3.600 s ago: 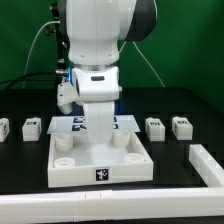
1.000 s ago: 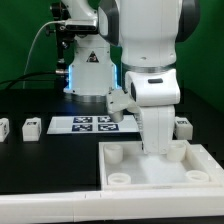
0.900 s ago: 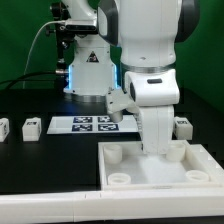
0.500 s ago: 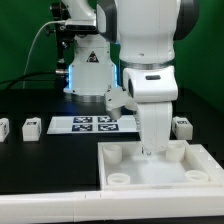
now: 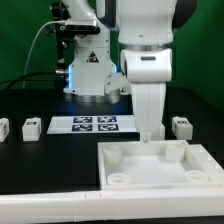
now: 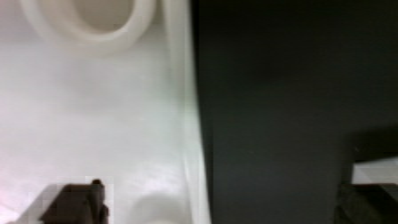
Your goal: Assemble one leg
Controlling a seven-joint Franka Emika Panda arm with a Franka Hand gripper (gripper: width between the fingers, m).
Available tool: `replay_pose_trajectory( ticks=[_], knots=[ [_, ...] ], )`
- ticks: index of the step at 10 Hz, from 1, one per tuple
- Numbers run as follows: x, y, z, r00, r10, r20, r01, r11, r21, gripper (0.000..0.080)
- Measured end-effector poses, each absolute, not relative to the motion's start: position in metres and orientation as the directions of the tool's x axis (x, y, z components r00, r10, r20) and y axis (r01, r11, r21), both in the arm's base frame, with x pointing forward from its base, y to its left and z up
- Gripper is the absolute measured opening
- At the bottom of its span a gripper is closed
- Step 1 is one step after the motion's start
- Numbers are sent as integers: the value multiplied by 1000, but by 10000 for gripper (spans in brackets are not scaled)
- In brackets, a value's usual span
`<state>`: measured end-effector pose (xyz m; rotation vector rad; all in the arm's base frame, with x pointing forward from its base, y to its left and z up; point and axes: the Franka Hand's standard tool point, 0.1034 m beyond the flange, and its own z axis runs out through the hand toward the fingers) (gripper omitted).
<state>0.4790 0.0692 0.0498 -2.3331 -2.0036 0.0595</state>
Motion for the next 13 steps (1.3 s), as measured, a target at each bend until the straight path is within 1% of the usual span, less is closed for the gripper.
replay_pose_trajectory(
  ticks=[1, 5, 7, 8, 9, 11, 12, 13],
  knots=[
    [478, 69, 51, 151, 988, 15, 986, -150, -67, 648],
    [477, 68, 49, 153, 988, 15, 986, -152, -71, 649],
    [477, 68, 49, 203, 979, 11, 977, -202, -72, 649],
    [477, 68, 49, 202, 979, 11, 977, -200, -73, 649],
    [477, 69, 49, 283, 959, 9, 957, -281, -76, 649],
    [476, 71, 49, 541, 841, -7, 838, -540, -77, 649],
    [474, 74, 50, 661, 750, -14, 747, -660, -76, 649],
    [472, 80, 51, 789, 615, -20, 611, -787, -81, 649]
  ],
)
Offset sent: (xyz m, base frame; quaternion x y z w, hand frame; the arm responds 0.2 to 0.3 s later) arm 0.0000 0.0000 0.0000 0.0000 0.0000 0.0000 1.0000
